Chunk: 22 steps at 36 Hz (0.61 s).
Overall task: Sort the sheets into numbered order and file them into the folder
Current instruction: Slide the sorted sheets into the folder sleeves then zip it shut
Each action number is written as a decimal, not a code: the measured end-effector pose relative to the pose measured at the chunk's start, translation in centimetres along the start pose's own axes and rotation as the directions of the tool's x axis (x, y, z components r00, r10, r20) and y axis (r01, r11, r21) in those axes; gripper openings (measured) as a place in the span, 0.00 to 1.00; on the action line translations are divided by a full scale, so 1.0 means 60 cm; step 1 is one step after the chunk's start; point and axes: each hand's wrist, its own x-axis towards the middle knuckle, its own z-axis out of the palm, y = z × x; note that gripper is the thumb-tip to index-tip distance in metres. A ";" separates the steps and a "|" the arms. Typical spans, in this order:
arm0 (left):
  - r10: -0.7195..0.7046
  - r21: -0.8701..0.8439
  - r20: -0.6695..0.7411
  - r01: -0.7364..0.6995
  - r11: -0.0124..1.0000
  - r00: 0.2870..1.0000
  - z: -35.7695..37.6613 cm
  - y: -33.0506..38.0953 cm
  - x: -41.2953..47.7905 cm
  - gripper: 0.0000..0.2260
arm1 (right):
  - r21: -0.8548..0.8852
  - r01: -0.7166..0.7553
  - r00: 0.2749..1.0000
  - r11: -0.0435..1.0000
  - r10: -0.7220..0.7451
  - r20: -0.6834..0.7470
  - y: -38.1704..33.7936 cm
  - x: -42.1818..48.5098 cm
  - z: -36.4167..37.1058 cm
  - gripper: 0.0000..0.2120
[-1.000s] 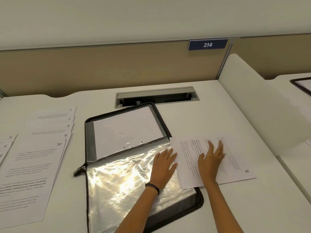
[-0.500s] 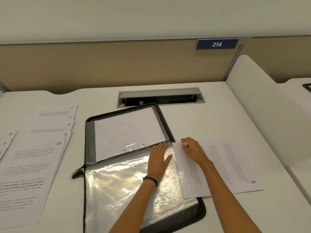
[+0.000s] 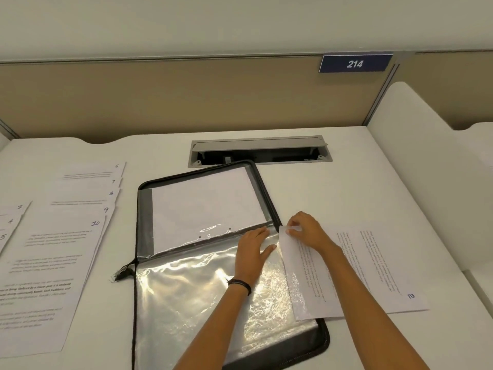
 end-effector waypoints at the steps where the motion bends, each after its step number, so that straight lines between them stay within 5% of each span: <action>1: 0.001 -0.012 -0.011 -0.001 1.000 1.000 0.000 0.001 0.000 0.17 | 0.023 -0.008 1.000 1.000 0.007 0.020 -0.003 0.000 -0.003 0.06; 13: 0.048 0.023 -0.054 -0.047 0.999 0.997 0.011 -0.003 -0.002 0.16 | 0.154 -0.079 0.987 0.985 0.055 0.153 -0.034 0.002 -0.031 0.05; 19: 0.050 0.051 -0.050 -0.047 0.998 0.998 0.011 0.000 -0.005 0.18 | 0.002 -0.141 0.933 0.990 0.132 0.336 -0.053 0.004 -0.037 0.04; 22: 0.052 0.068 -0.045 -0.049 0.997 0.998 0.010 0.002 -0.005 0.20 | -0.072 -0.146 0.911 0.987 0.163 0.380 -0.053 0.003 -0.036 0.13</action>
